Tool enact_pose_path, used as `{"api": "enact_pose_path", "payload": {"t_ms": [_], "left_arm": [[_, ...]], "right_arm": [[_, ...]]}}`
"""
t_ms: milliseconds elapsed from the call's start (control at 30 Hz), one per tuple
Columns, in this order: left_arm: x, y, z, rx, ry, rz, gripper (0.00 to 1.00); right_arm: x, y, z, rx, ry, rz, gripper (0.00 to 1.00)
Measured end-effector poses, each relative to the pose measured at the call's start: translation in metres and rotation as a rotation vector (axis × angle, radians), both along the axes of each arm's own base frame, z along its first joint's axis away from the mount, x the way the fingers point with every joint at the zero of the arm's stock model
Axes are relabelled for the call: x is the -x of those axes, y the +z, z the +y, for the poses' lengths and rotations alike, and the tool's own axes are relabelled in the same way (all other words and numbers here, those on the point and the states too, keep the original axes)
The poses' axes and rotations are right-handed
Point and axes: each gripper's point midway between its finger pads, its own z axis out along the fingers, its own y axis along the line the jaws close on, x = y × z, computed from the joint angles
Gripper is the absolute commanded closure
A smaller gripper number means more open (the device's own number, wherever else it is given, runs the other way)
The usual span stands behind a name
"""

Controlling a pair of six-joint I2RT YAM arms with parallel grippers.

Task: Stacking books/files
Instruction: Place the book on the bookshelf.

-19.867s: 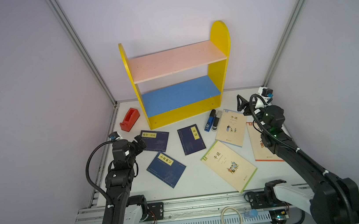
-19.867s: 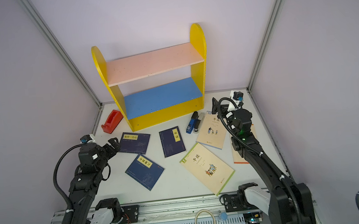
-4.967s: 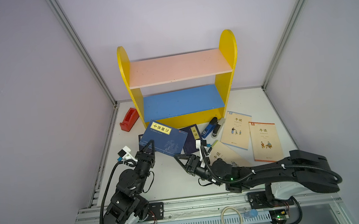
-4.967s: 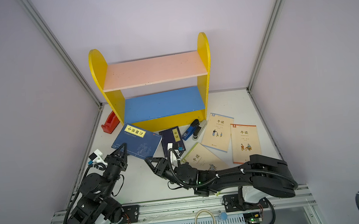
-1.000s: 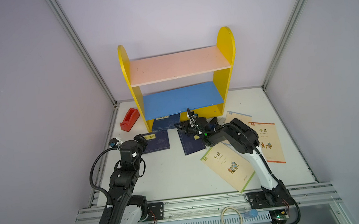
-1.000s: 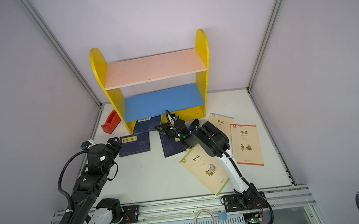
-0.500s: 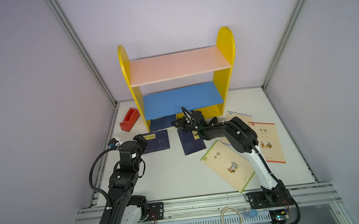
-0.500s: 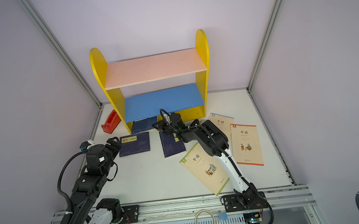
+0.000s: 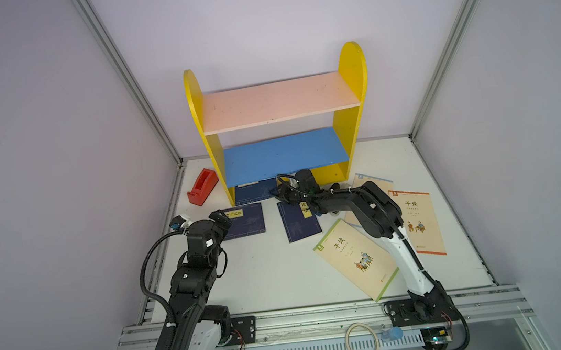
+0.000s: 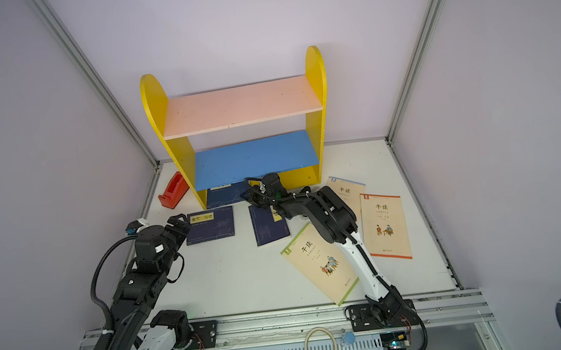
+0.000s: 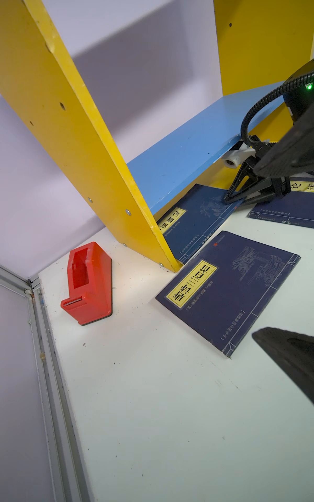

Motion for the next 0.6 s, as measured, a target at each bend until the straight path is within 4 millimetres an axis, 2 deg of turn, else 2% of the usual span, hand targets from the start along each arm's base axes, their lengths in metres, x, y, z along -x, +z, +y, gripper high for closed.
{"api": "enact_pose_path", "payload": {"t_ms": [333,433,600], "left_arm": [[0.000,0.000,0.001,0.002,0.002,-0.001,0.10],[0.000,0.000,0.002,0.002,0.004,-0.001,0.10],[0.000,0.000,0.003,0.003,0.008,0.000,0.10]], "right_arm": [[0.007,0.002,-0.031,0.114,-0.101,-0.019,0.64],[0.018,-0.003,-0.039,0.139,-0.130,-0.011,0.64],[0.043,0.003,-0.029,0.147,-0.119,-0.025,0.64]]}}
